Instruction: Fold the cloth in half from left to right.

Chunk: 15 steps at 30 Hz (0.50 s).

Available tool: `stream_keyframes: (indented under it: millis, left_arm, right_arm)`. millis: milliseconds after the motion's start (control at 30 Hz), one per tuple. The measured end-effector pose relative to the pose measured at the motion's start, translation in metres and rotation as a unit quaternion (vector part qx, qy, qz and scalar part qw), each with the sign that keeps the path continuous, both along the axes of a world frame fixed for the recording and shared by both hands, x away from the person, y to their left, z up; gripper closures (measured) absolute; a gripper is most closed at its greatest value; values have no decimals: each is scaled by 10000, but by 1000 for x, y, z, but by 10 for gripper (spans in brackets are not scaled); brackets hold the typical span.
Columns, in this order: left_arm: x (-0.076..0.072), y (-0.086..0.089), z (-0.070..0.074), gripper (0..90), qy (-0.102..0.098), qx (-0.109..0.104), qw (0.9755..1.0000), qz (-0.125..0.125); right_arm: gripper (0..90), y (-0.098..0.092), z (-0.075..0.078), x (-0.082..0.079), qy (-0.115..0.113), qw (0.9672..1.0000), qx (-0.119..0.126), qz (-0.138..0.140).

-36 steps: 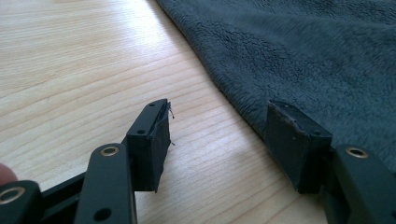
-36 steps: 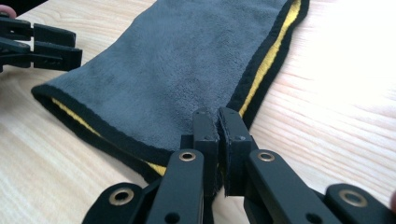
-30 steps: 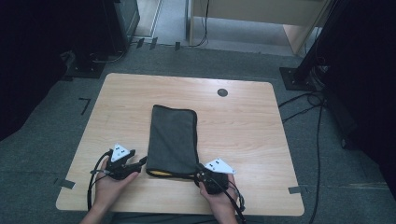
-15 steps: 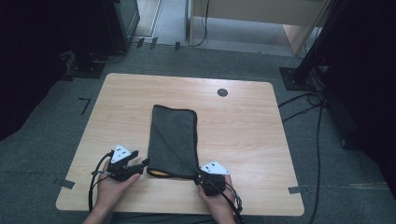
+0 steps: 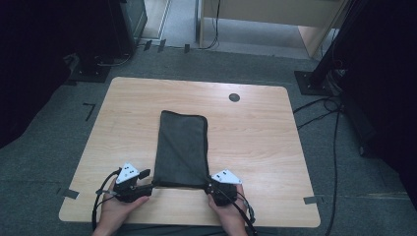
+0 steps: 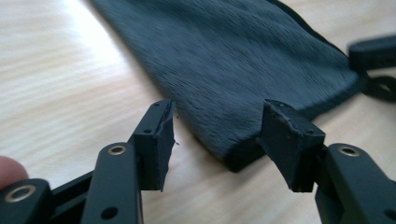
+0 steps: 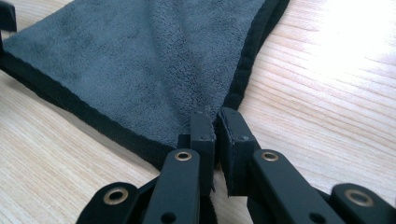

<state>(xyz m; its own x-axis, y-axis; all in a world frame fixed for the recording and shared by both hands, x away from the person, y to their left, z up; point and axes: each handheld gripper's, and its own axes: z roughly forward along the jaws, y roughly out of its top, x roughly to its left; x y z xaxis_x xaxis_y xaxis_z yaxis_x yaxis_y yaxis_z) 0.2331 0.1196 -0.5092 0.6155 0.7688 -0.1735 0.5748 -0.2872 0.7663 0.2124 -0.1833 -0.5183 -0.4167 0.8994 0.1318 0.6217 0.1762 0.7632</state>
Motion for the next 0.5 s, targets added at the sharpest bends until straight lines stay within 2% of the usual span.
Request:
stream_keyframes:
  millis: [100,267,333,400,500]
  left_arm:
    - [1,-5,-5,554,113,265,9995,-89]
    - [1,-5,-6,575,123,256,9996,-59]
    - [0,-5,-6,574,90,285,9995,-60]
    - [0,-5,-6,574,83,293,9995,-68]
    - [1,-4,-6,573,93,271,9996,-71]
  right_arm:
    - [849,1,0,0,-34,10000,-20,-14]
    - [777,1,2,0,-113,9999,-40,-35]
    - [740,-2,10,2,-356,9993,49,-60]
    - [730,-6,23,13,-567,9981,168,-192]
    - [735,-10,44,41,-830,9955,301,-349]
